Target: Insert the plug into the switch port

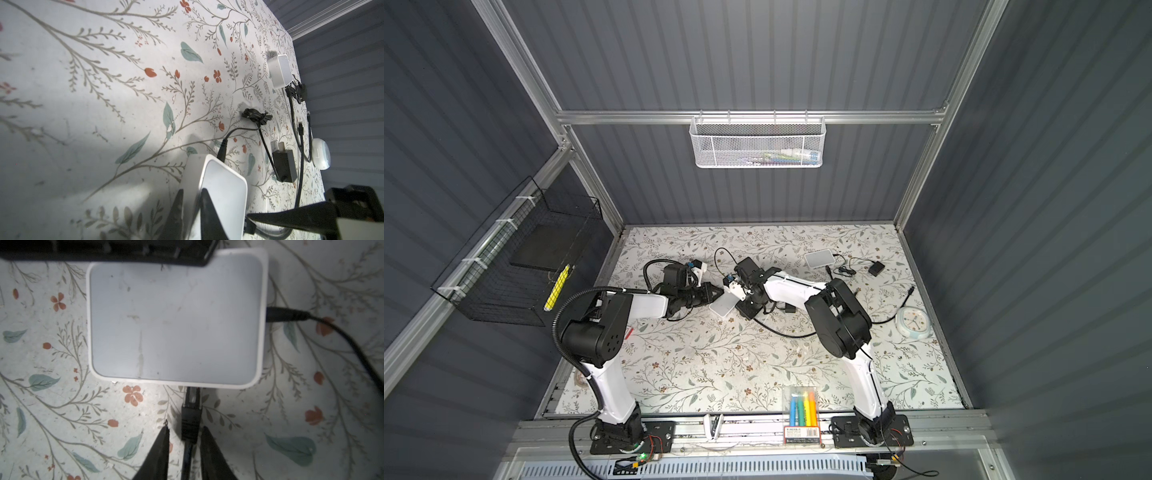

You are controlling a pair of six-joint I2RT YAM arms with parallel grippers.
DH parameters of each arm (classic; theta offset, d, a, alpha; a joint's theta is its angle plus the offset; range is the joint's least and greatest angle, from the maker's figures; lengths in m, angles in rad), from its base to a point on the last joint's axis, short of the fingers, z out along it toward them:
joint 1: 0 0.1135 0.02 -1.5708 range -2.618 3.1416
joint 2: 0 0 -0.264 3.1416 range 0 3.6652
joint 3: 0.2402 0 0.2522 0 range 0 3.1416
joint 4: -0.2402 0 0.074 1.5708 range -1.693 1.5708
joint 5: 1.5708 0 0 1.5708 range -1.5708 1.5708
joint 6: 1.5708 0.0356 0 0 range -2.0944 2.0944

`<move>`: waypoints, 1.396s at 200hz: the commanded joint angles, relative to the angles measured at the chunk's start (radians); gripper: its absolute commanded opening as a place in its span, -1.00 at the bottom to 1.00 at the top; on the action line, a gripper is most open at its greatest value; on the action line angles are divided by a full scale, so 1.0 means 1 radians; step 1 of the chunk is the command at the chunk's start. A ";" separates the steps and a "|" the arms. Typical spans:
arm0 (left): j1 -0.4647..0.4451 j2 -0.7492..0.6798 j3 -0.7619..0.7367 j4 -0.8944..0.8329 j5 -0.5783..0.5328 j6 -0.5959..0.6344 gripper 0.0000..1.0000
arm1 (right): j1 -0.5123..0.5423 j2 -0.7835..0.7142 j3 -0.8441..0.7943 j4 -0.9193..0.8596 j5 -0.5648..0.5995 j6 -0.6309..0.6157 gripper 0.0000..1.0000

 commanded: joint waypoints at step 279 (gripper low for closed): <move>-0.006 0.062 -0.029 -0.182 0.008 0.041 -0.69 | 0.000 0.057 0.031 -0.007 0.021 0.008 -0.70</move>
